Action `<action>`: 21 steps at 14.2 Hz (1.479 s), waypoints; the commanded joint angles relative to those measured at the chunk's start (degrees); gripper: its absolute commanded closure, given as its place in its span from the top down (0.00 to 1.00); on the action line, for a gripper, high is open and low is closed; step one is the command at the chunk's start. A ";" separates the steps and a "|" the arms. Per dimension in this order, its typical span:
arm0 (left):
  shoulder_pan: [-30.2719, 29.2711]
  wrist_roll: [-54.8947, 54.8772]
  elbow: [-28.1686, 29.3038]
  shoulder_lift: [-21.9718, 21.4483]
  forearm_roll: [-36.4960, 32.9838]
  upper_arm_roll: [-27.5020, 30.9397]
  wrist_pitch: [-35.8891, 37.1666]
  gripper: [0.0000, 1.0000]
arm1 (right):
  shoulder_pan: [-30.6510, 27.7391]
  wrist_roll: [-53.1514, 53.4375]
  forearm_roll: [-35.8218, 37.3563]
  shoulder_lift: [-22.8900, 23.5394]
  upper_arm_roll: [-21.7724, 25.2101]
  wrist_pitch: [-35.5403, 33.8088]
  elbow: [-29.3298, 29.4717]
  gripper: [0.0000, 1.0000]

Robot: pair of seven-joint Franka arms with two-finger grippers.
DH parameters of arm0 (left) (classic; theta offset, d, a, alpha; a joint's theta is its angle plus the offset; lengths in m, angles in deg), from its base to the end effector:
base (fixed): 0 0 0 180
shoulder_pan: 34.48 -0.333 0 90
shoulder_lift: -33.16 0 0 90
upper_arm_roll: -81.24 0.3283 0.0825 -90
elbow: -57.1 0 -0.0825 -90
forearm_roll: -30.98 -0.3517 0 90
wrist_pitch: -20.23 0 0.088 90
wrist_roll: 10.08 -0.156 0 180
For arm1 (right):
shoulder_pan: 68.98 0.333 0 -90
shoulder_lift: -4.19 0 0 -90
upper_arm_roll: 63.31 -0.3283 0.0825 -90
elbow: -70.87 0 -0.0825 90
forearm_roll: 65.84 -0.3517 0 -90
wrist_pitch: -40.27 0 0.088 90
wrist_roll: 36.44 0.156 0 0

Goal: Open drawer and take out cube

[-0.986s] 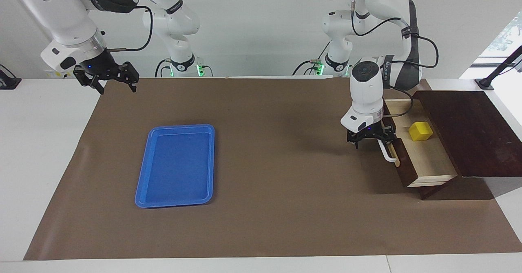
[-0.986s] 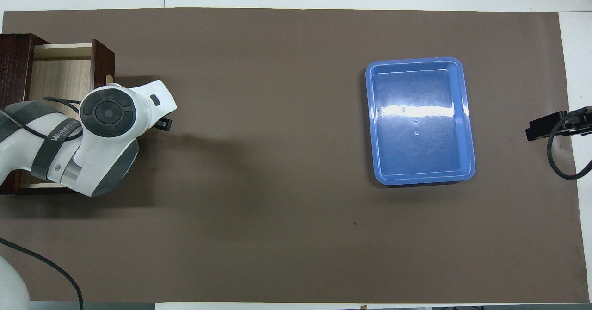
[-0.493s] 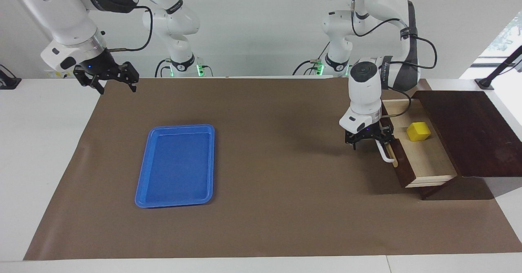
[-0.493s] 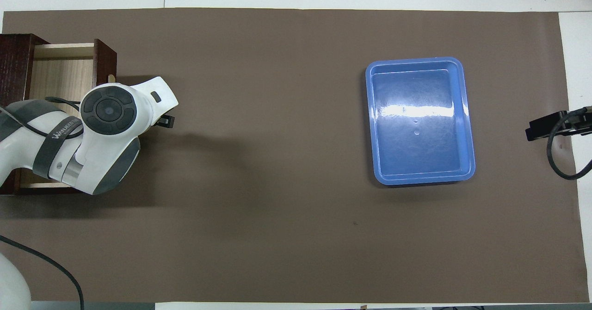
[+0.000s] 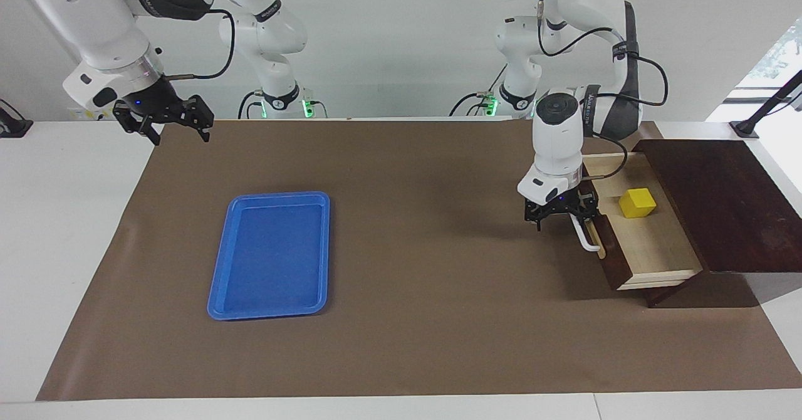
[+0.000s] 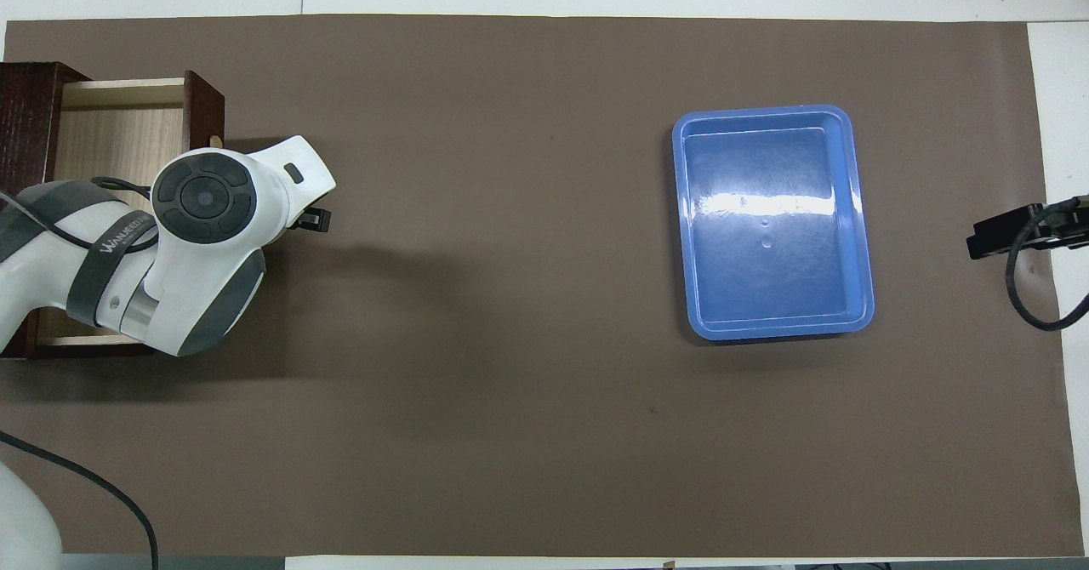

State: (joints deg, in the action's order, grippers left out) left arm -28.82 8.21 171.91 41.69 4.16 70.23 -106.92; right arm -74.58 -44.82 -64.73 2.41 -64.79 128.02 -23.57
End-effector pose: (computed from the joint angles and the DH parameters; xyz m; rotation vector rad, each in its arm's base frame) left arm 0.5575 -0.1308 0.3783 -2.7948 0.3385 -0.2476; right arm 0.5002 -0.0389 0.5669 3.1257 0.1163 -0.1368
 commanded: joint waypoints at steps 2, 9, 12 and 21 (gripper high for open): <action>0.94 0.52 -11.44 2.79 1.68 0.38 10.58 1.00 | -0.56 0.73 -0.06 -1.12 -0.46 -0.91 -1.01 1.00; -6.61 24.29 -23.95 -0.97 14.25 2.13 25.71 1.00 | -1.08 1.08 -0.06 -1.12 -0.37 -1.09 -1.01 1.00; -10.13 42.31 -21.66 -2.38 14.25 2.31 25.72 1.00 | -1.17 0.82 -0.06 -1.12 -0.20 -1.09 -0.92 1.00; -14.45 72.56 -3.55 -8.63 6.54 2.40 15.97 1.00 | -1.79 6.08 -0.06 -1.73 0.16 -0.91 -2.41 1.00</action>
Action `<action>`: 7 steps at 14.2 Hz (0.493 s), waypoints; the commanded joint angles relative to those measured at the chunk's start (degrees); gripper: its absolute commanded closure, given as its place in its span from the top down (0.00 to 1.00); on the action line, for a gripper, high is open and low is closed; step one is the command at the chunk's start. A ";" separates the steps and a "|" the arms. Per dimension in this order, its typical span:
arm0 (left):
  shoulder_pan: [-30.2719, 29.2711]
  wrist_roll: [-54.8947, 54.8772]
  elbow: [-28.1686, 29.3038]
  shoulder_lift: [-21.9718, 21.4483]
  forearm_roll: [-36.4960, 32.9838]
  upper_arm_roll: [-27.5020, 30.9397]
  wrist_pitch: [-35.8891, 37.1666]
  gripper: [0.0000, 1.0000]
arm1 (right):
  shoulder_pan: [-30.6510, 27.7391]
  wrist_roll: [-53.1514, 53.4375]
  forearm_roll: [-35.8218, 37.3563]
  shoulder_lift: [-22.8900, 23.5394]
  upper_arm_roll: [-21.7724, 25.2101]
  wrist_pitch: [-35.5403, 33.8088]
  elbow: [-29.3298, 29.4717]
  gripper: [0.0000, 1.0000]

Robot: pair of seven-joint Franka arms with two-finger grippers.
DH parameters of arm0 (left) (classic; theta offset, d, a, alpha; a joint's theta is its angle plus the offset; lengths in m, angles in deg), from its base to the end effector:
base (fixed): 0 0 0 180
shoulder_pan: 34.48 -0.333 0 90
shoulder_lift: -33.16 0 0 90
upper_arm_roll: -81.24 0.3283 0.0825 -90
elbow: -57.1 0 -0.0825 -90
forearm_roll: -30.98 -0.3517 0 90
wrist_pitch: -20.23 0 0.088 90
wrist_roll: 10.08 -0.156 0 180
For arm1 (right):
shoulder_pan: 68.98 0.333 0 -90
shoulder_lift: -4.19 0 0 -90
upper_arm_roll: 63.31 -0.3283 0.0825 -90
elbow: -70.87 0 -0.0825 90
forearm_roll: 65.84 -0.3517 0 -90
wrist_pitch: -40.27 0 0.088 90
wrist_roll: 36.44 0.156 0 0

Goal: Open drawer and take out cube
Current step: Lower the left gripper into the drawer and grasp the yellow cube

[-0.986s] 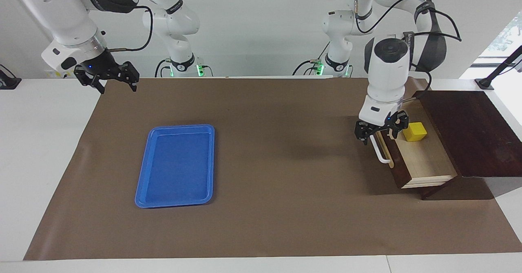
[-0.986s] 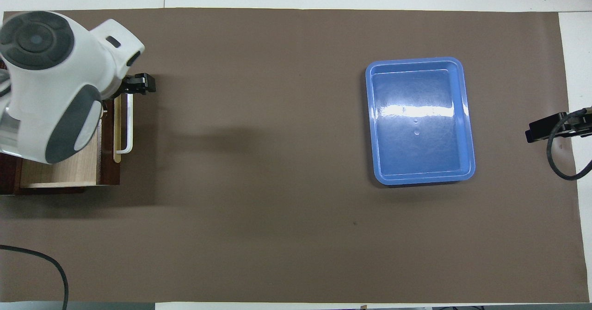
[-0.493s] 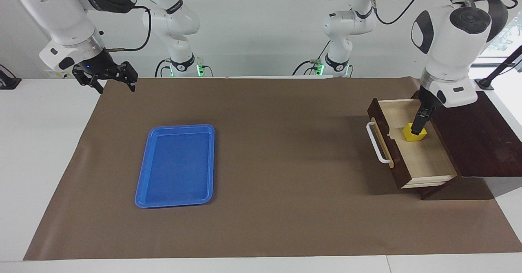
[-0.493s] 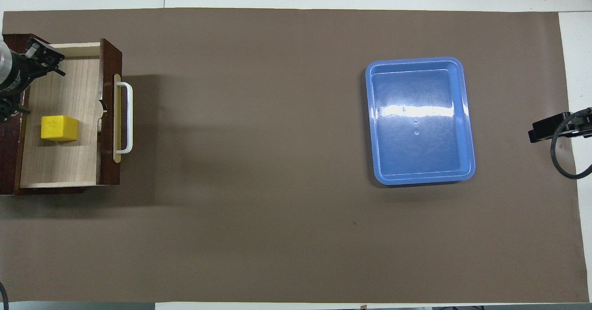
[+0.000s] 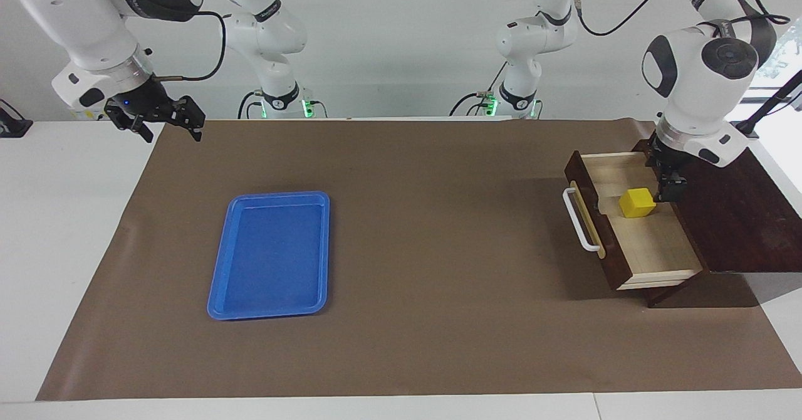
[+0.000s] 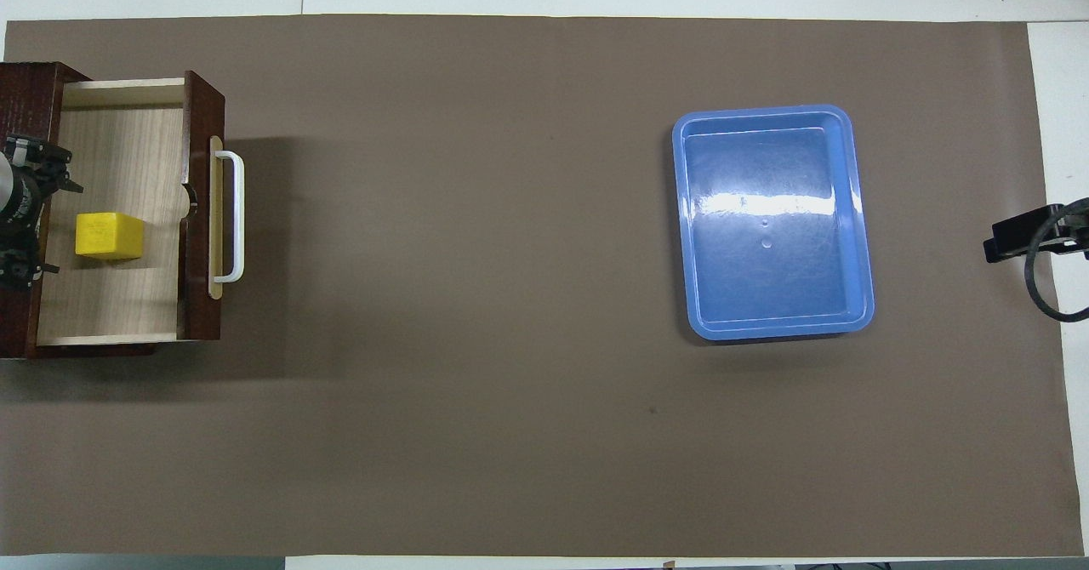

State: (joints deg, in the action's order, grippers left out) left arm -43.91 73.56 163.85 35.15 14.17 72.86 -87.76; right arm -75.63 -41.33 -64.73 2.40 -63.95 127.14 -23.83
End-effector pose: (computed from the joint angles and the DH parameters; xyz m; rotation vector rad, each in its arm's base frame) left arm 0.5402 0.0457 0.4712 -2.2453 -1.8630 -0.2511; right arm 0.4957 -0.0552 0.5639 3.1274 -0.0307 -0.1672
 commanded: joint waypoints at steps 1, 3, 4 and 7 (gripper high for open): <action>0.64 10.28 5.38 -2.00 -4.71 -0.23 -5.02 1.00 | -0.30 4.52 -0.06 -1.90 -0.77 0.32 -2.77 1.00; 0.64 15.39 7.75 -1.91 -8.47 -0.23 -8.27 1.00 | 0.05 10.23 -0.41 -2.86 -1.20 1.54 -4.70 1.00; 0.38 18.63 9.07 -1.65 -11.37 -0.23 -10.64 1.00 | 0.05 13.04 -2.50 -3.65 -1.29 2.68 -6.45 1.00; -0.15 21.48 9.44 -0.51 -12.80 -0.23 -13.47 1.00 | 0.14 17.29 -5.07 -4.97 -1.38 4.27 -9.54 1.00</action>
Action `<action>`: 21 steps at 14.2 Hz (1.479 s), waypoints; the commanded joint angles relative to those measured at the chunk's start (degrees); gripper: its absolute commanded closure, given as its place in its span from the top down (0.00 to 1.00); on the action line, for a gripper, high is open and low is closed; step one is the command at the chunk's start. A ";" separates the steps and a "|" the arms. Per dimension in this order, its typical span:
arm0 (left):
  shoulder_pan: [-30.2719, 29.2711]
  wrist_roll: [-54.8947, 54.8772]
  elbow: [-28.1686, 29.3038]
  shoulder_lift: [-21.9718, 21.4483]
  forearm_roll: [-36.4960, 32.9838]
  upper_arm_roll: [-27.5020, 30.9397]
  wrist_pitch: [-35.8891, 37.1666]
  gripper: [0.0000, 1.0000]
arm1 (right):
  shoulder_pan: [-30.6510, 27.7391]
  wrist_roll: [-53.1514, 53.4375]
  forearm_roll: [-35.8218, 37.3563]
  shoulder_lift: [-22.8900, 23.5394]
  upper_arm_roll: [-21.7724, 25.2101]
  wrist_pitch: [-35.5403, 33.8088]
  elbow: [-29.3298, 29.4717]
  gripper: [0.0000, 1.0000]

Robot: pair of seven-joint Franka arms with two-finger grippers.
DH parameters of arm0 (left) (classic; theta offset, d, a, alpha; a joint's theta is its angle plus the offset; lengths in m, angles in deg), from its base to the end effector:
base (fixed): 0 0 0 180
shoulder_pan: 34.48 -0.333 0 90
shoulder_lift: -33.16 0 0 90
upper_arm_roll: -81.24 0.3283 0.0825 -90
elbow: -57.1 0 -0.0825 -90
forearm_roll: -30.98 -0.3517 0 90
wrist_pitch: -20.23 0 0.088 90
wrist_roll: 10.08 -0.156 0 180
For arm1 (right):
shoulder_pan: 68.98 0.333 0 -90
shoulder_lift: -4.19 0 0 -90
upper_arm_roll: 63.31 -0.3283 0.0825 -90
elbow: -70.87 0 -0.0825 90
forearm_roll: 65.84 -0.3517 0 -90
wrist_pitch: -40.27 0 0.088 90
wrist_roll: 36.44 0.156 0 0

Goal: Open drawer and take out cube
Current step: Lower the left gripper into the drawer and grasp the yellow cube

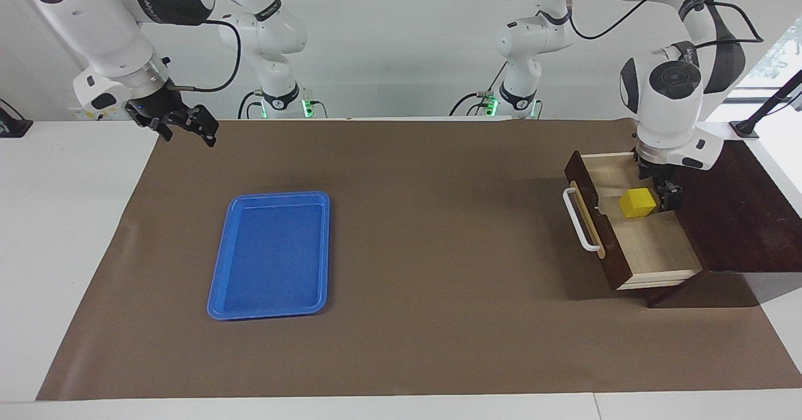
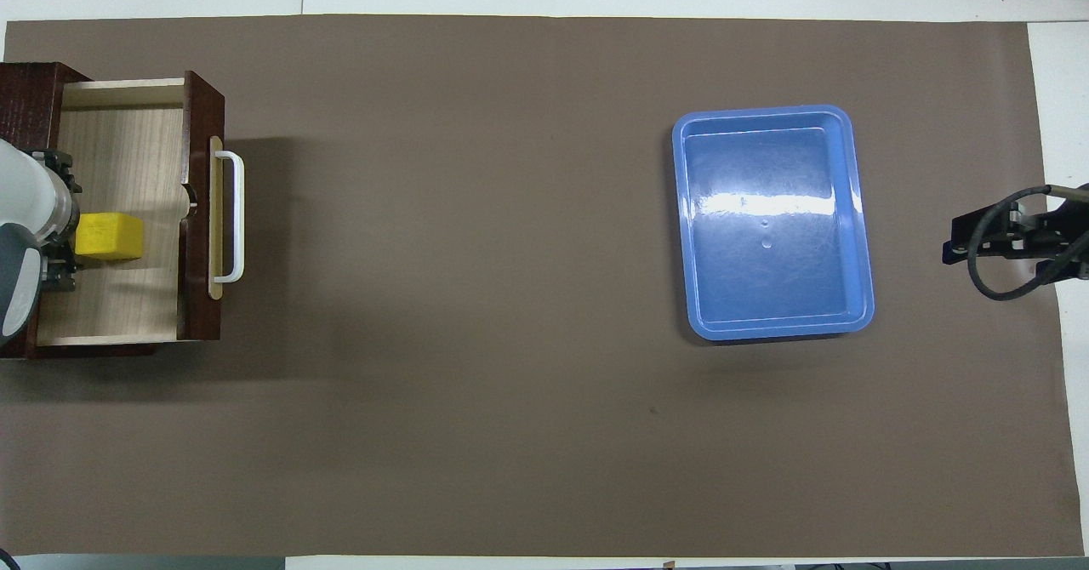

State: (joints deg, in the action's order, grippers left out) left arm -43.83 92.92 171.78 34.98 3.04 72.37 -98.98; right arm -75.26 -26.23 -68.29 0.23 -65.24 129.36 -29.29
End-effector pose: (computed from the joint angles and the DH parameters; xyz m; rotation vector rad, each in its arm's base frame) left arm 0.5441 0.0488 0.4335 -2.0220 -2.0305 -0.5258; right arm 0.4854 -0.0297 0.5447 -3.0760 0.3964 0.1957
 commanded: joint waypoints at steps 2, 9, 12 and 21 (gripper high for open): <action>-0.23 3.34 1.77 0.63 -1.94 0.25 -2.96 1.00 | -0.23 2.10 -1.43 -2.81 -0.09 2.05 -4.08 1.00; -0.23 3.96 5.81 0.29 -2.03 0.25 -6.04 1.00 | -0.14 3.50 -1.69 -2.81 -0.09 2.32 -4.08 1.00; -0.84 3.61 5.64 0.37 -2.03 0.25 -6.13 0.78 | -0.14 4.64 -1.60 -2.81 -0.09 2.32 -4.08 1.00; 2.21 -0.07 -9.53 4.93 0.85 -0.45 11.31 0.00 | -0.23 5.17 -2.13 -2.81 -0.09 2.23 -3.99 1.00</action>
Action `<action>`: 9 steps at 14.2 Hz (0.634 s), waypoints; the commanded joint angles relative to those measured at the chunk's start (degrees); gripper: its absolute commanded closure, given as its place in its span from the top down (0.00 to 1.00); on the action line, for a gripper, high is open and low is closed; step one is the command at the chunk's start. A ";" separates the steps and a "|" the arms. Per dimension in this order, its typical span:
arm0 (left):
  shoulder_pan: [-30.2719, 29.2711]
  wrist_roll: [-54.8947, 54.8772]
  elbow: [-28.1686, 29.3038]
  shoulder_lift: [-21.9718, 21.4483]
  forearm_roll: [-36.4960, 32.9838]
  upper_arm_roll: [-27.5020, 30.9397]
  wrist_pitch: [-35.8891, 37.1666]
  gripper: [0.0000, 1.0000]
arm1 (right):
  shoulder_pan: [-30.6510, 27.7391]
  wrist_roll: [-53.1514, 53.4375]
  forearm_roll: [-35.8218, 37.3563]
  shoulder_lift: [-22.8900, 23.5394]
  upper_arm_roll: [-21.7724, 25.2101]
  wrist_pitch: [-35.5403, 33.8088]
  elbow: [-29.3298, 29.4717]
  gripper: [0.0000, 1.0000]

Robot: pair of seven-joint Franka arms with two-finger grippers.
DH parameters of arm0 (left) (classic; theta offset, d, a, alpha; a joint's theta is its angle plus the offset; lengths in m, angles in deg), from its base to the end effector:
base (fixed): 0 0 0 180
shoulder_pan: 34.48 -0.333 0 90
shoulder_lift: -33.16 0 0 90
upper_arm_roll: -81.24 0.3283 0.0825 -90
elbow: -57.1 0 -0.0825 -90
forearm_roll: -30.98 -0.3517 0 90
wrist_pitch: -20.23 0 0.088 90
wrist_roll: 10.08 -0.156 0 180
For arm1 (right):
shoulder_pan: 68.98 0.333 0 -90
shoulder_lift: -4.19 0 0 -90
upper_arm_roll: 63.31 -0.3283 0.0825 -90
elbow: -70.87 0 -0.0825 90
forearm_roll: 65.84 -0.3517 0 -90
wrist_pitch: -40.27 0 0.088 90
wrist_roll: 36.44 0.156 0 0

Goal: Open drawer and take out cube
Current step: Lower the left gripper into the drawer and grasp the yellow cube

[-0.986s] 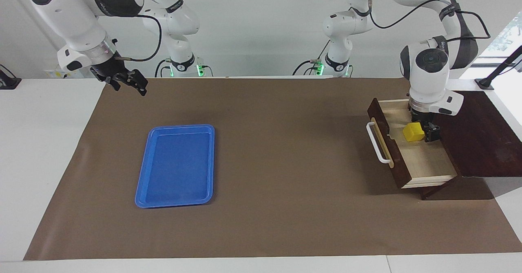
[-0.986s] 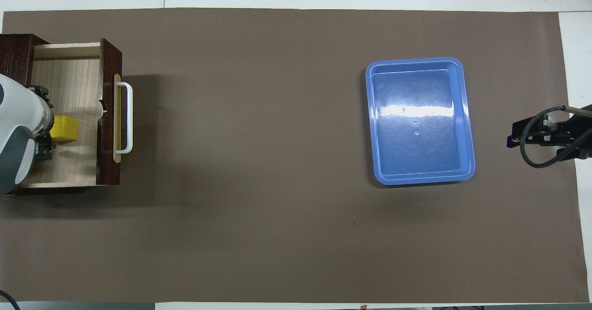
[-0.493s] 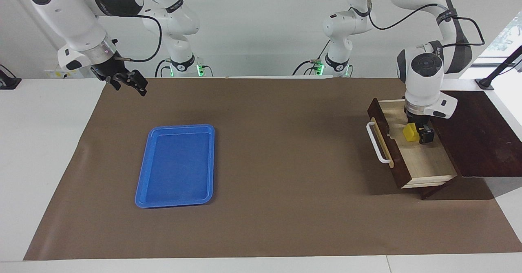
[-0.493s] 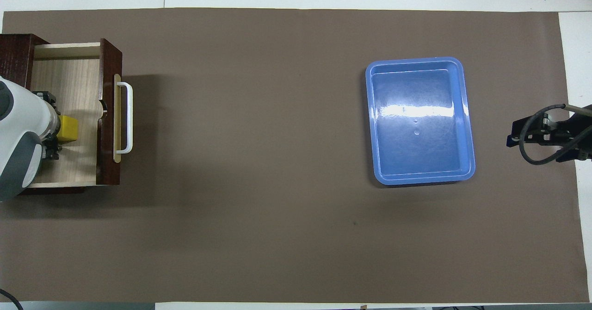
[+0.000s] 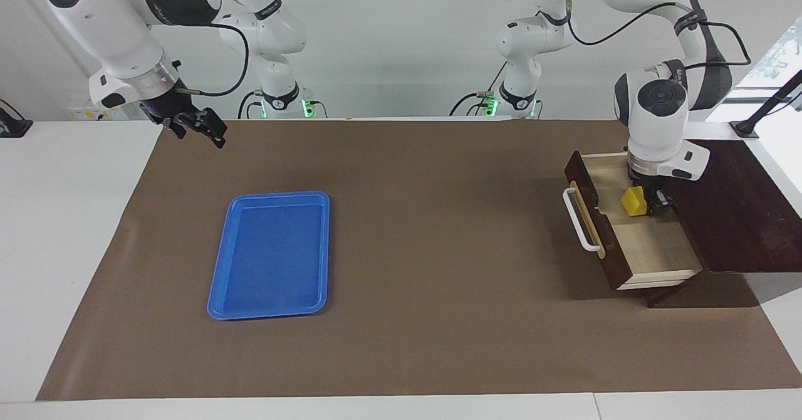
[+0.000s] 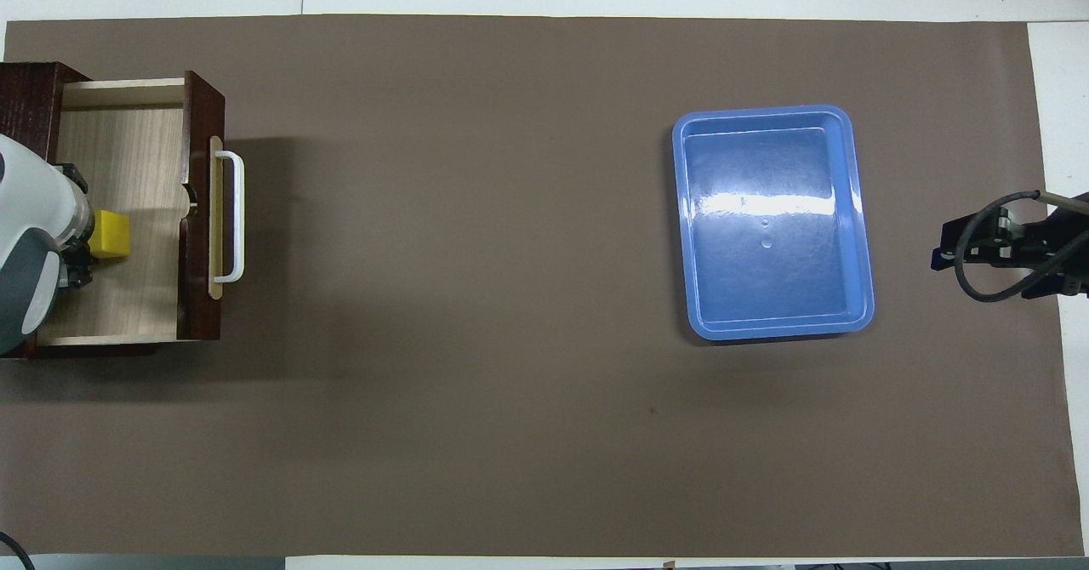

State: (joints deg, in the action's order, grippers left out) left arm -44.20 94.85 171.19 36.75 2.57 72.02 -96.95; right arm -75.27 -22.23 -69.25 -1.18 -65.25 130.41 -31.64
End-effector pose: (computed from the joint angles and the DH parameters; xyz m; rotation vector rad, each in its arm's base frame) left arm 0.5443 0.0527 0.4189 -1.9656 -2.0414 -0.4823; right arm 0.4784 -0.0265 0.5404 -3.0484 0.5046 0.1958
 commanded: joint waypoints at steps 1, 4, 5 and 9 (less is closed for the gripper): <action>4.69 -3.49 -13.85 4.39 4.99 0.08 13.86 0.00 | -0.13 1.95 -1.68 -1.31 -0.09 1.18 -1.64 1.00; 8.73 -3.34 -21.71 4.06 14.32 0.00 23.55 0.00 | 0.04 9.23 -5.29 -0.78 -0.09 1.27 -1.73 1.00; 10.84 -3.07 -21.90 3.09 15.56 -0.09 25.58 0.00 | 0.91 13.26 -7.56 -0.26 -0.09 1.27 -1.73 1.00; 23.14 9.81 -22.07 2.29 17.24 -0.27 27.01 0.00 | 4.60 31.62 -15.39 4.31 -0.09 4.60 -1.64 1.00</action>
State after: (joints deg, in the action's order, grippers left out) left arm -26.30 98.16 149.95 38.95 18.99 70.96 -71.34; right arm -72.72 1.77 -81.46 0.95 -65.29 132.45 -32.87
